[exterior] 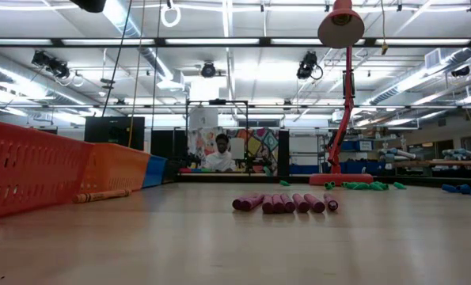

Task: Sort crayons
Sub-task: Put the orange crayon into the red bin

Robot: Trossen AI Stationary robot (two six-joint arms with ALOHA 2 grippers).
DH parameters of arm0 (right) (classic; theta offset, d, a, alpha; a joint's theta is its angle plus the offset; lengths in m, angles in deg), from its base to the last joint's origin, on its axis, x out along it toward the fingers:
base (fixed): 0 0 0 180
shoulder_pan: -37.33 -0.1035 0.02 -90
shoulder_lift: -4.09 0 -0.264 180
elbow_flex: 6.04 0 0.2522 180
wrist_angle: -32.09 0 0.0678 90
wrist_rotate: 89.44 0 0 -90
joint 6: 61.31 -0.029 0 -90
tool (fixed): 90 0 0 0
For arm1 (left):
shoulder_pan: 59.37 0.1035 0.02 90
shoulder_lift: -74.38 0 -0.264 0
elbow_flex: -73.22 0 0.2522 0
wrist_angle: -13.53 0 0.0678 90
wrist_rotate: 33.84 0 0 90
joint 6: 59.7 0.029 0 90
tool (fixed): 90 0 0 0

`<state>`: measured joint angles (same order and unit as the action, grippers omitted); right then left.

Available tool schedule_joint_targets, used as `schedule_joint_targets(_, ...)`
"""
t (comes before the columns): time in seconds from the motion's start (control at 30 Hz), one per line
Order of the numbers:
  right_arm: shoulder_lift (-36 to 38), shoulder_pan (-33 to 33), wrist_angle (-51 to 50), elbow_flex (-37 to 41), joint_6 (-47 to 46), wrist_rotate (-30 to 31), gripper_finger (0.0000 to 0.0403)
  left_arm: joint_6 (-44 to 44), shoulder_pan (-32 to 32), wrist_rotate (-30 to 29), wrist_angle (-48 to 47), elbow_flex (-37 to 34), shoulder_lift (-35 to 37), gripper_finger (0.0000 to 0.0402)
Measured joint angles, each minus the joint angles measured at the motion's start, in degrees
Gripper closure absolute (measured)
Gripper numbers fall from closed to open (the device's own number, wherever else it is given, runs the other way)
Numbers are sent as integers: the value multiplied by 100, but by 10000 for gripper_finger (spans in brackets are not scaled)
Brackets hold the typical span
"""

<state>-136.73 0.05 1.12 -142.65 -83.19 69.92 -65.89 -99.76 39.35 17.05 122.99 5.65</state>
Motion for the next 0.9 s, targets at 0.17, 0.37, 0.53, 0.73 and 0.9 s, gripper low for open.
schedule_joint_targets(0.17, 0, 0, 4, 0, 2, -25, 370, 72, 2, -16, -5, 1, 0, 315)
schedule_joint_targets(0.37, 0, 0, 7, 0, -5, -156, 357, 120, 4, -20, -44, 0, 0, 365)
schedule_joint_targets(0.53, -1, 54, -13, 0, -34, -593, 333, 38, -2, 26, -301, 0, 12, 361)
schedule_joint_targets(0.73, -2, 76, -35, 0, -150, -899, 280, -745, -1, 31, -1499, 0, 368, 346)
schedule_joint_targets(0.9, -2, 81, -358, 0, -366, -903, 251, -2164, 0, 258, -2683, 0, 674, 351)
